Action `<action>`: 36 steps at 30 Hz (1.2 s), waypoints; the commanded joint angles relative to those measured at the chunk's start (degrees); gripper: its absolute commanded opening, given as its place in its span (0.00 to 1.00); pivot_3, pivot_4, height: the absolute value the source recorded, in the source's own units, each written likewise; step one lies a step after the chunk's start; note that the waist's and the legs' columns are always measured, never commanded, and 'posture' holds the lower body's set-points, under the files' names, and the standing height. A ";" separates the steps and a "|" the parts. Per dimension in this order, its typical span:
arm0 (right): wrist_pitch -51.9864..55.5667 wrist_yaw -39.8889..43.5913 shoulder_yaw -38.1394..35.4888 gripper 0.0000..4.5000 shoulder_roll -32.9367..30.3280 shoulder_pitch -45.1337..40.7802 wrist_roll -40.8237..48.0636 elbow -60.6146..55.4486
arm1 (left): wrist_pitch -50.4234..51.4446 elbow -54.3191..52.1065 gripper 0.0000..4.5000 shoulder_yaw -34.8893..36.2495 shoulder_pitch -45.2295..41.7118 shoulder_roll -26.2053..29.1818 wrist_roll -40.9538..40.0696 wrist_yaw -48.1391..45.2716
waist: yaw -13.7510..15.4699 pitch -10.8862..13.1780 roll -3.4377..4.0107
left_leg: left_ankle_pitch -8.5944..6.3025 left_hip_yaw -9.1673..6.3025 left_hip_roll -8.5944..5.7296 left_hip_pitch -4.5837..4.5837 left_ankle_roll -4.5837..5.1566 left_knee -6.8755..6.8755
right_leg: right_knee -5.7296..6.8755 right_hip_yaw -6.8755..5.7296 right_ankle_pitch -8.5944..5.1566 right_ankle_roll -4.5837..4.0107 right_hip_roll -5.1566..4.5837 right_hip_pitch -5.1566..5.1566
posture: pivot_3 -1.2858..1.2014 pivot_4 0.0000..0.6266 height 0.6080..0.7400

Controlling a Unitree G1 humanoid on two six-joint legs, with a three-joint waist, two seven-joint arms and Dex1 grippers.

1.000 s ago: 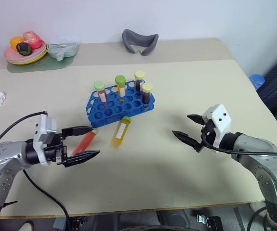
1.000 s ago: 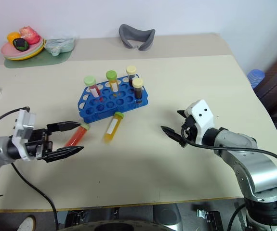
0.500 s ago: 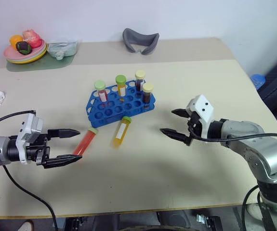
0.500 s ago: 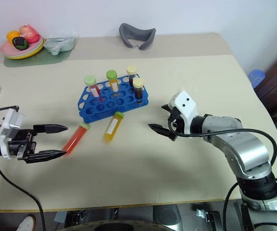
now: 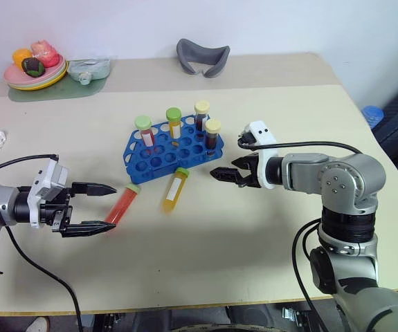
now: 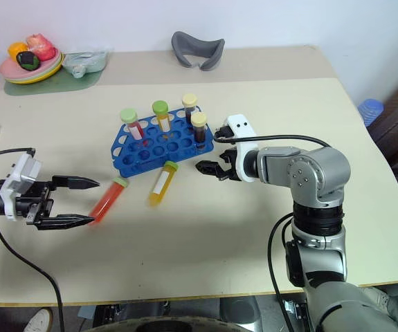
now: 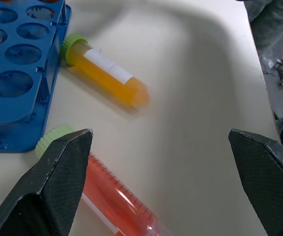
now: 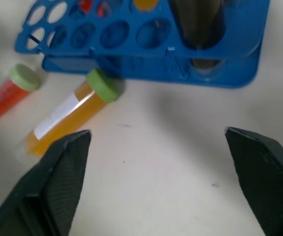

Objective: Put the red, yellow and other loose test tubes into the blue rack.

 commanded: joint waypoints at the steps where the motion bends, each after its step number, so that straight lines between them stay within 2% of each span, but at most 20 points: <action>1: 0.41 -1.25 1.68 0.98 0.51 0.22 0.80 -2.61 | -0.48 -0.27 1.00 -0.07 -1.05 -0.68 0.40 0.54 | -0.04 0.00 0.00 | 0.00 0.00 0.01 0.00 0.00 -0.02 | 0.01 0.00 0.00 0.00 0.00 -0.01 | 0.52 0.24 1.00; 5: -0.64 -1.17 3.40 0.98 -0.85 2.41 0.12 -5.54 | -0.17 -1.85 1.00 -0.81 -0.70 -2.37 0.63 2.14 | -0.08 0.00 0.00 | 0.00 0.01 0.01 0.00 0.00 -0.06 | 0.02 0.00 0.00 0.00 0.00 -0.06 | 0.52 0.24 1.00; 8: -10.21 2.69 5.25 0.98 -4.98 6.07 -0.55 -9.23 | 0.76 -3.82 1.00 -0.82 -0.82 -4.15 -0.02 4.75 | 0.09 0.00 -0.01 | 0.00 0.02 0.01 -0.02 0.00 -0.06 | 0.01 0.00 0.00 0.00 -0.02 -0.07 | 0.52 0.24 1.00; 13: -27.04 15.02 -0.09 0.98 -17.89 21.15 0.20 -22.05 | 5.35 -10.80 1.00 0.53 0.18 -8.40 -3.55 12.14 | 0.41 0.00 -0.02 | 0.00 0.00 -0.01 -0.11 0.00 -0.03 | -0.07 -0.02 -0.02 0.05 -0.05 -0.03 | 0.52 0.24 1.00; 17: -38.75 23.84 -4.40 0.98 -26.97 34.82 -1.51 -29.49 | 9.62 -15.50 1.00 1.51 1.76 -9.51 -5.72 17.04 | 0.39 -0.02 -0.05 | -0.01 -0.01 0.00 -0.06 0.02 -0.04 | -0.07 -0.02 -0.04 0.07 -0.02 0.00 | 0.52 0.24 1.00; 18: -41.96 24.65 -4.00 0.98 -27.84 36.60 -2.66 -30.58 | 9.99 -15.24 1.00 1.98 1.40 -9.66 -5.92 17.92 | 0.25 -0.01 -0.06 | -0.01 0.00 0.01 -0.02 0.02 -0.01 | -0.01 -0.02 -0.03 0.06 -0.01 0.02 | 0.52 0.24 1.00; 20: -55.09 29.36 -6.14 0.98 -24.70 41.40 -3.39 -30.96 | 11.88 -16.72 1.00 2.94 0.94 -10.52 -6.94 21.47 | 0.07 -0.01 -0.08 | -0.01 -0.01 0.03 0.23 0.02 0.02 | 0.01 -0.02 -0.02 0.05 0.03 0.27 | 0.52 0.24 1.00; 22: -62.47 31.14 -6.04 0.98 -22.75 43.45 -4.70 -29.87 | 12.57 -16.23 1.00 3.68 0.20 -10.68 -7.09 23.22 | -0.01 -0.01 -0.09 | -0.01 -0.02 0.05 0.28 0.02 0.20 | 0.02 -0.02 -0.02 0.04 0.08 0.40 | 0.52 0.24 1.00; 25: -69.54 33.76 -3.62 0.98 -21.57 41.48 -6.18 -25.68 | 14.60 -14.31 1.00 4.66 -1.18 -9.63 -6.98 25.37 | 0.05 0.02 -0.20 | -0.01 -0.01 0.04 0.31 0.02 0.55 | 0.01 -0.01 0.00 0.03 0.07 0.61 | 0.52 0.24 1.00; 27: -72.68 38.08 -4.59 0.98 -22.32 40.20 -4.28 -21.62 | 18.38 -18.00 1.00 4.91 -0.75 -10.26 -8.06 30.07 | 0.08 0.01 -0.29 | 0.00 0.02 0.02 0.31 0.01 0.64 | -0.01 0.01 0.03 0.00 0.04 0.66 | 0.52 0.24 1.00; 32: -78.27 46.35 -2.51 0.98 -24.29 35.88 -4.78 -10.53 | 34.56 -27.80 1.00 6.48 -1.50 -7.64 -15.19 41.43 | 0.29 0.07 -0.39 | -0.01 -0.10 0.02 0.25 0.02 0.54 | 0.03 -0.06 0.08 0.09 0.02 0.59 | 0.52 0.24 1.00; 36: -80.56 49.58 0.23 0.98 -24.51 33.48 -6.16 -3.76 | 42.79 -31.88 1.00 7.87 -3.05 -5.83 -23.24 44.95 | 0.50 0.09 -0.36 | -0.03 -0.14 0.01 0.22 0.06 0.48 | 0.01 -0.08 0.07 0.10 0.00 0.56 | 0.52 0.24 1.00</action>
